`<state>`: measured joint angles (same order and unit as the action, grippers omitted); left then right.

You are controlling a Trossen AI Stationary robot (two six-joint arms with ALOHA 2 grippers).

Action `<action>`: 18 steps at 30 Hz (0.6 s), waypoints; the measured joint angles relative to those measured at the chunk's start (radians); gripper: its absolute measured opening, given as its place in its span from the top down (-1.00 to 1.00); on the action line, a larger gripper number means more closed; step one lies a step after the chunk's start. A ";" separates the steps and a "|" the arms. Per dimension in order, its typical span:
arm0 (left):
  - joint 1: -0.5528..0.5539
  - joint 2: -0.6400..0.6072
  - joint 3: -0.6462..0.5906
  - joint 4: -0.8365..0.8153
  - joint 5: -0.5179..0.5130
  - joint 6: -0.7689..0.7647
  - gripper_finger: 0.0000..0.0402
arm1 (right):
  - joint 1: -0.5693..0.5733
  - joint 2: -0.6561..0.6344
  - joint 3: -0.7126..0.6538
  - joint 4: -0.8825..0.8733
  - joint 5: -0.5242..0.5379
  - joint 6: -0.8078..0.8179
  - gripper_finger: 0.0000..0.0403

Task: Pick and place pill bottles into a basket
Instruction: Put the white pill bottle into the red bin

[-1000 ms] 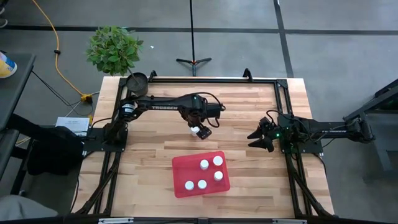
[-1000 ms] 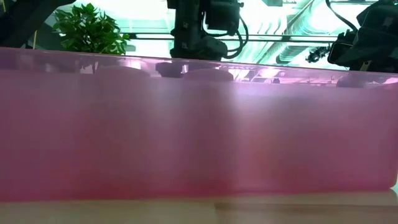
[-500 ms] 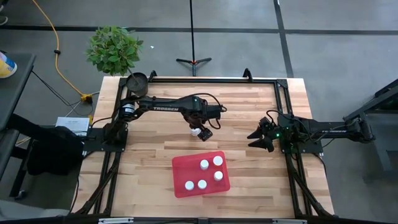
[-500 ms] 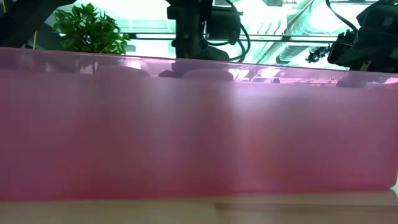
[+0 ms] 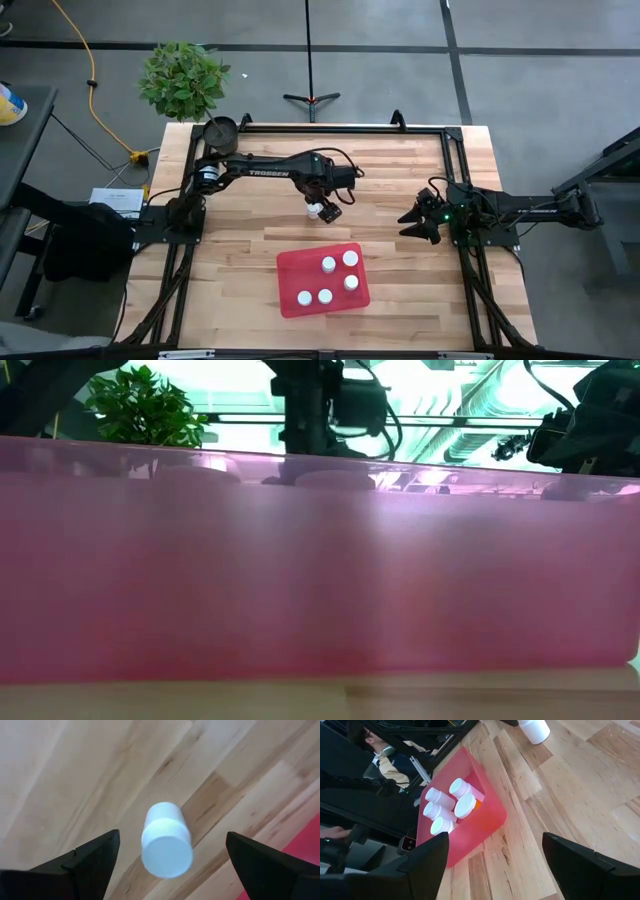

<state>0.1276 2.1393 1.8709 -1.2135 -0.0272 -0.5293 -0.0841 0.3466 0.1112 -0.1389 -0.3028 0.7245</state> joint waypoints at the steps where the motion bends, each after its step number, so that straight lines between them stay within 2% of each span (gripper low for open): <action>1: 0.002 0.007 -0.001 -0.007 0.004 0.001 -0.98 | 0.000 0.000 0.000 0.000 0.000 0.000 -0.55; 13: 0.004 0.043 -0.001 -0.017 0.039 0.006 -0.99 | 0.000 0.000 0.000 -0.014 -0.002 0.003 -0.55; 18: 0.004 0.044 -0.001 -0.051 0.039 0.022 -0.93 | 0.000 0.000 0.000 -0.018 -0.002 0.001 -0.55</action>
<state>0.1312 2.1835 1.8698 -1.2641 0.0120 -0.5071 -0.0841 0.3466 0.1112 -0.1570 -0.3050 0.7252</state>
